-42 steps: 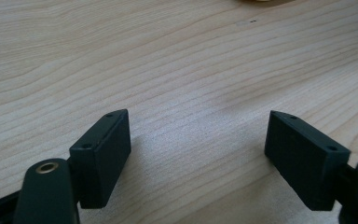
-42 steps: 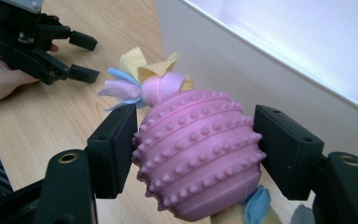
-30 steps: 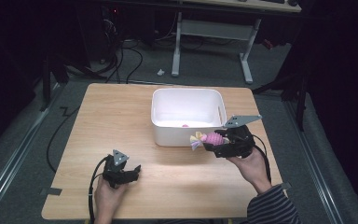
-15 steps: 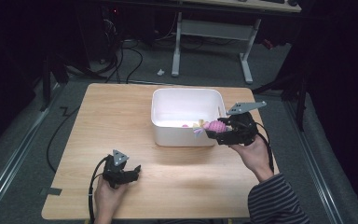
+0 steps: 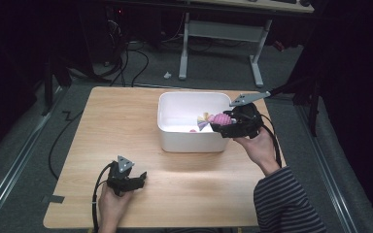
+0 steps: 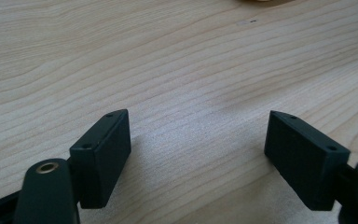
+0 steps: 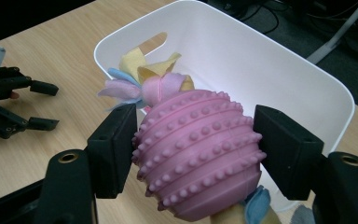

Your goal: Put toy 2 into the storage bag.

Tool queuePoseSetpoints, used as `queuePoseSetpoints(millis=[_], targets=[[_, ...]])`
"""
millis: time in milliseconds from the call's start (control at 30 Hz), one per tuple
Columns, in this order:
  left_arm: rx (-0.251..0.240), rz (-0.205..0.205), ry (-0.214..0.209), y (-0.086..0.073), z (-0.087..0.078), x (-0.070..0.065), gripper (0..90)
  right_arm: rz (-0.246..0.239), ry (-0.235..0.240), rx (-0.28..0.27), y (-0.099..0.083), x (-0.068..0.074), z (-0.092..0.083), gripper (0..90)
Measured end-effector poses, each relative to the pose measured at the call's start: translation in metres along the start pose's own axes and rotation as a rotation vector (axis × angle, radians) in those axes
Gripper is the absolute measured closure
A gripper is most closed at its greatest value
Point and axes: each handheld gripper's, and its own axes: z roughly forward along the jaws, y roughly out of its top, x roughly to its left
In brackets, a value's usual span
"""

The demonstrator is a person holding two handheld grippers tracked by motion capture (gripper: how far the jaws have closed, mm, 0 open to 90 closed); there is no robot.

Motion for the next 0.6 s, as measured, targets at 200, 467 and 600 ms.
queuePoseSetpoints(millis=[200,467,600], targets=[[0.000,0.000,0.000,0.000,0.000,0.000,22.9,-0.013,-0.002,0.000,0.011,-0.003,0.011,32.9],[-0.001,0.000,0.000,0.000,0.000,0.000,22.9,-0.023,-0.008,0.029,0.017,-0.008,0.032,32.8],[0.000,0.002,0.000,0.000,0.000,0.000,22.9,-0.009,-0.003,0.041,0.017,-0.013,0.042,32.8]])
